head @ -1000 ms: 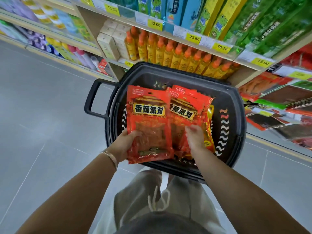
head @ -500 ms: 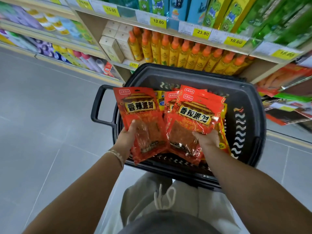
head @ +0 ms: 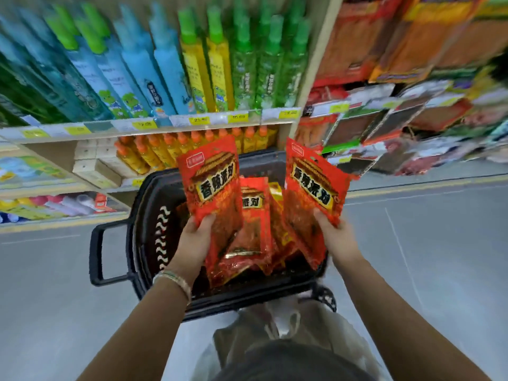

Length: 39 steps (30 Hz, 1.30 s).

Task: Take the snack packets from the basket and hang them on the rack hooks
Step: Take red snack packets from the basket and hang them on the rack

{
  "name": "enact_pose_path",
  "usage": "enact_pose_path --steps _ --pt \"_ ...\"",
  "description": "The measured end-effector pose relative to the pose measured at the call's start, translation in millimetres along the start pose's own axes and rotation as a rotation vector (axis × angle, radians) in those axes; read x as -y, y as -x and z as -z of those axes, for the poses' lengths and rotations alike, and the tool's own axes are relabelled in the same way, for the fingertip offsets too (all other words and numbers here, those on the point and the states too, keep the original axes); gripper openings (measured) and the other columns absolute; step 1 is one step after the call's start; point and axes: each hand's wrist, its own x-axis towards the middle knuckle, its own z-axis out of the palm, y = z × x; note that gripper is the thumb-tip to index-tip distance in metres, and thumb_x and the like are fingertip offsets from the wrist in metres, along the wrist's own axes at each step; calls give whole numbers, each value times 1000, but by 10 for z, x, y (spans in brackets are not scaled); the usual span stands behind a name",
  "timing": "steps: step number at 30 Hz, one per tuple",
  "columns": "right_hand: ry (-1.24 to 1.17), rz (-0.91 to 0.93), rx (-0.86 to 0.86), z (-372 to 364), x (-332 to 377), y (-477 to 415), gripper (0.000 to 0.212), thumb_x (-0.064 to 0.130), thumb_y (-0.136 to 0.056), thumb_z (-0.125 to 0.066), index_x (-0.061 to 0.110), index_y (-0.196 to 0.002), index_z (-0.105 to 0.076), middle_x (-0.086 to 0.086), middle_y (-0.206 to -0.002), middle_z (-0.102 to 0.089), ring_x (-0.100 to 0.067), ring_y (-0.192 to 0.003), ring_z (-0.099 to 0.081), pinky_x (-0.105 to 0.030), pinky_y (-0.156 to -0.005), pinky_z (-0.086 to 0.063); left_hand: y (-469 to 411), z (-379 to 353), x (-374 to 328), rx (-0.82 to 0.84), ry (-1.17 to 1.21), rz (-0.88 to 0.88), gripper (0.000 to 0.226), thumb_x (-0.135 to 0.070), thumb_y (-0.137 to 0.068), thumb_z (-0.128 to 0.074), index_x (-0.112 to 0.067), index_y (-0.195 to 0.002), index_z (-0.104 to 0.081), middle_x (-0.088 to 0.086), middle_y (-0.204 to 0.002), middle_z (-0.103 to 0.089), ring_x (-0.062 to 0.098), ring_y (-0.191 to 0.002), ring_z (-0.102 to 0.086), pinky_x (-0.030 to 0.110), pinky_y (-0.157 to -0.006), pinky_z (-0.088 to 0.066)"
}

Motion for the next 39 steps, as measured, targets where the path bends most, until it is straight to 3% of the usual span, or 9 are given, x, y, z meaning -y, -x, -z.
enact_pose_path --steps 4,6,12,17,21,25,31,35,39 --pt "-66 93 -89 650 54 119 6 26 -90 -62 29 -87 -66 19 -85 -67 9 -75 -63 -13 -66 -49 243 -482 -166 98 -39 -80 8 -39 -88 -61 -33 -92 -65 -9 -90 -73 11 -85 -68 25 -79 -52" --pt "-87 117 -146 1007 10 171 12 23 -90 -62 30 -80 -65 19 -83 -64 14 -69 -61 -5 -59 -47 393 -753 -193 116 -45 -134 8 -36 -88 -61 -30 -83 -64 -16 -70 -71 -2 -66 -66 11 -59 -49" --pt "-51 99 -240 2075 -347 232 16 25 -90 -63 20 -75 -64 7 -69 -66 7 -54 -59 -18 -57 -47 919 -1675 -54 189 -156 -210 8 -30 -91 -60 -26 -86 -64 -10 -65 -68 10 -49 -62 17 -45 -48" --pt "24 90 -238 2972 -652 145 15 20 -92 -59 5 -92 -60 11 -57 -65 3 -54 -61 -11 -52 -45 1257 -2528 214 243 -183 -247 24 -8 -91 -58 -16 -113 -63 5 -107 -69 26 -101 -65 41 -95 -50" --pt "12 123 -242 3637 -581 -27 15 18 -92 -58 11 -105 -62 6 -81 -68 -6 -70 -64 -11 -59 -47 1444 -3191 331 238 -165 -257 25 -3 -87 -60 -25 -98 -63 6 -103 -68 31 -102 -63 48 -98 -47" --pt "-107 167 -245 4060 -268 -205 11 8 -95 -52 7 -97 -63 16 -67 -66 8 -52 -61 -5 -44 -43 1527 -3741 121 267 -108 -274 13 -16 -87 -63 -26 -93 -67 6 -108 -69 29 -103 -64 47 -98 -47" --pt "32 305 -359 4510 353 -729 29 36 -95 -51 13 -85 -66 -1 -77 -69 -15 -76 -64 -31 -71 -51 1571 -4357 -501 234 -107 -408 30 -51 -87 -58 -29 -106 -61 -12 -102 -65 14 -99 -61 29 -88 -42" --pt "93 472 -415 4751 861 -1266 29 39 -94 -52 23 -70 -57 13 -64 -58 -9 -65 -55 -29 -64 -41 1517 -4788 -1097 208 -91 -483 21 -52 -87 -58 -31 -87 -61 -27 -83 -58 6 -83 -58 30 -84 -39" --pt "100 665 -428 4901 1482 -1758 14 32 -94 -54 32 -81 -58 19 -72 -61 4 -72 -56 -21 -65 -40 1404 -5133 -1708 122 -58 -621 48 -58 -85 -57 -19 -112 -61 -5 -105 -63 18 -102 -58 31 -91 -41"
